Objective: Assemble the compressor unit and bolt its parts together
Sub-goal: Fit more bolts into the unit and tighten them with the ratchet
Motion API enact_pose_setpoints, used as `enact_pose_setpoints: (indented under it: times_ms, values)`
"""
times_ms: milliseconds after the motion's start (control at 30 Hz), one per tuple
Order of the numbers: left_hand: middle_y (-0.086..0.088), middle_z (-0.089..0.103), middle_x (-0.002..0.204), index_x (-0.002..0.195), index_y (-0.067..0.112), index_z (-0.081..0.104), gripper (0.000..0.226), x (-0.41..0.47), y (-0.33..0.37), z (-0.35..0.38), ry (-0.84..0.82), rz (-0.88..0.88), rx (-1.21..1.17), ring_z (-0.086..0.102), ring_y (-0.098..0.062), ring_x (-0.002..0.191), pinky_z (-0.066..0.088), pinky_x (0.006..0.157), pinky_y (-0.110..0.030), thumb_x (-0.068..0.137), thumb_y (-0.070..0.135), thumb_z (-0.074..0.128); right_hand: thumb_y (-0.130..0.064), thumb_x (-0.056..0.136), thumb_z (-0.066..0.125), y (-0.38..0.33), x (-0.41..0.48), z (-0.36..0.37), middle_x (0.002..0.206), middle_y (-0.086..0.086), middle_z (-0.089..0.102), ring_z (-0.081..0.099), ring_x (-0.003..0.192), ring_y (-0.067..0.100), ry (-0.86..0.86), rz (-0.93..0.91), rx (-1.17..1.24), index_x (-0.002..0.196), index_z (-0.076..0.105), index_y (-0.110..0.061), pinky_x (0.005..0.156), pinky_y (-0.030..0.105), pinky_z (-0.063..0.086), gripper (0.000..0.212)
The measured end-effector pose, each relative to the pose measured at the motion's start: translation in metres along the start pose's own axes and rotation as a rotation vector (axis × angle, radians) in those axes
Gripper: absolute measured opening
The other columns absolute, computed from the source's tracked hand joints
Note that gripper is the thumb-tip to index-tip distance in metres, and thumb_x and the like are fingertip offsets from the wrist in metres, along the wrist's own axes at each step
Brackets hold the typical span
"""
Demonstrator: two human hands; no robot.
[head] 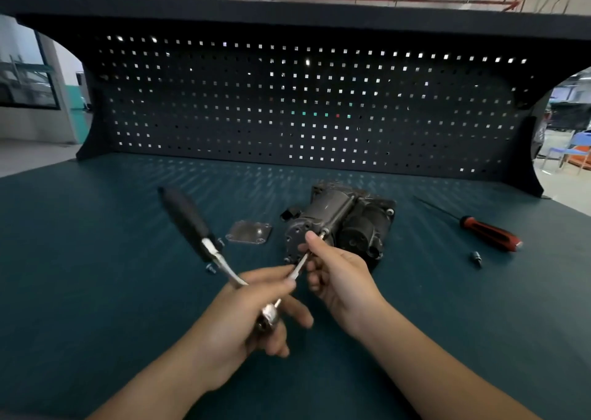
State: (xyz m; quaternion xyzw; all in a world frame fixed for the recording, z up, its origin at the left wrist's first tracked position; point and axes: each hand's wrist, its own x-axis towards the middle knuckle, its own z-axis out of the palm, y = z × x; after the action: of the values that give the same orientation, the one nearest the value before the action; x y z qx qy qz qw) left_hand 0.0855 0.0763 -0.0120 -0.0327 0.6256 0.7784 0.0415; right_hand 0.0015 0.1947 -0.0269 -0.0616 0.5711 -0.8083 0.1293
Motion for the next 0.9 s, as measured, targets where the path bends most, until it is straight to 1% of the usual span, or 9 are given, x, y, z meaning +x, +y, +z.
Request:
enact_pose_setpoints:
  times_ms: [100, 200, 333, 400, 533, 633, 700, 767, 900]
  values:
    - [-0.005, 0.057, 0.054, 0.080, -0.006, 0.074, 0.031, 0.003, 0.007, -0.008, -0.047, -0.245, -0.649, 0.031, -0.004, 0.022, 0.043, 0.030, -0.020, 0.065, 0.016, 0.057, -0.029, 0.085, 0.063, 0.000, 0.000, 0.001, 0.048, -0.003, 0.054, 0.045, 0.037, 0.006, -0.014, 0.010, -0.017, 0.072, 0.063, -0.010, 0.038, 0.015, 0.038, 0.023]
    - [-0.002, 0.054, 0.053, 0.084, -0.008, 0.072, 0.031, 0.003, 0.008, -0.012, -0.074, -0.263, -0.685, 0.031, -0.003, 0.022, 0.048, 0.033, -0.023, 0.068, 0.011, 0.054, -0.029, 0.087, 0.061, 0.000, -0.001, 0.002, 0.048, -0.003, 0.054, 0.046, 0.036, 0.006, -0.027, 0.013, -0.031, 0.078, 0.063, -0.008, 0.038, 0.015, 0.037, 0.023]
    - [-0.003, 0.049, 0.048, 0.092, 0.022, 0.074, 0.040, 0.002, -0.003, -0.006, 0.033, -0.028, 0.137, 0.036, -0.012, 0.030, 0.046, 0.041, -0.025, 0.085, -0.003, 0.043, -0.027, 0.089, 0.059, 0.001, -0.003, 0.002, 0.045, -0.004, 0.053, 0.045, 0.035, 0.006, -0.009, 0.011, -0.021, 0.079, 0.064, -0.008, 0.037, 0.015, 0.037, 0.023]
    - [0.002, 0.056, 0.056, 0.111, 0.032, 0.062, 0.037, 0.001, -0.002, -0.007, 0.087, 0.151, 0.641, 0.048, -0.014, 0.042, 0.050, 0.051, -0.030, 0.089, 0.009, 0.044, -0.027, 0.087, 0.061, 0.000, -0.004, 0.002, 0.046, -0.004, 0.054, 0.047, 0.036, 0.006, 0.029, 0.011, -0.029, 0.076, 0.063, -0.008, 0.037, 0.015, 0.037, 0.022]
    - [0.005, 0.060, 0.103, 0.147, 0.026, -0.001, 0.074, 0.006, -0.006, -0.004, 0.164, 0.488, 1.762, 0.061, -0.018, 0.089, 0.041, 0.062, -0.032, 0.088, 0.025, 0.043, -0.031, 0.085, 0.064, 0.001, -0.003, 0.003, 0.050, -0.003, 0.060, 0.052, 0.039, 0.007, 0.124, -0.124, -0.202, 0.063, 0.062, -0.011, 0.039, 0.016, 0.040, 0.029]
    - [0.005, 0.058, 0.106, 0.146, 0.021, -0.010, 0.076, 0.009, -0.007, -0.001, 0.102, 0.478, 1.899, 0.060, -0.019, 0.091, 0.035, 0.060, -0.029, 0.090, 0.027, 0.041, -0.031, 0.084, 0.064, 0.002, -0.005, 0.005, 0.050, -0.005, 0.062, 0.055, 0.041, 0.005, 0.142, -0.150, -0.236, 0.060, 0.063, -0.012, 0.039, 0.015, 0.040, 0.031]
    - [0.009, 0.061, 0.089, 0.145, 0.033, 0.004, 0.065, 0.009, -0.008, -0.008, 0.154, 0.497, 1.675, 0.060, -0.012, 0.079, 0.038, 0.059, -0.025, 0.092, 0.029, 0.040, -0.028, 0.086, 0.063, 0.001, -0.006, 0.007, 0.053, -0.003, 0.062, 0.056, 0.043, 0.006, 0.119, -0.097, -0.143, 0.065, 0.063, -0.010, 0.040, 0.016, 0.040, 0.028]
    - [0.010, 0.061, 0.067, 0.129, 0.048, 0.038, 0.046, 0.006, -0.007, -0.011, 0.110, 0.422, 1.050, 0.054, -0.006, 0.055, 0.041, 0.054, -0.019, 0.092, 0.022, 0.048, -0.026, 0.086, 0.063, 0.000, -0.006, 0.007, 0.059, 0.001, 0.063, 0.058, 0.048, 0.008, 0.103, -0.053, -0.069, 0.068, 0.063, -0.010, 0.042, 0.017, 0.041, 0.025]
    - [-0.006, 0.057, 0.054, 0.093, 0.006, 0.073, 0.033, 0.006, -0.006, -0.017, -0.038, -0.202, -0.247, 0.044, -0.012, 0.031, 0.037, 0.031, -0.018, 0.060, 0.008, 0.074, -0.029, 0.086, 0.062, 0.000, -0.006, 0.007, 0.066, 0.001, 0.065, 0.059, 0.055, 0.008, 0.094, -0.007, -0.077, 0.074, 0.064, -0.012, 0.046, 0.017, 0.039, 0.021]
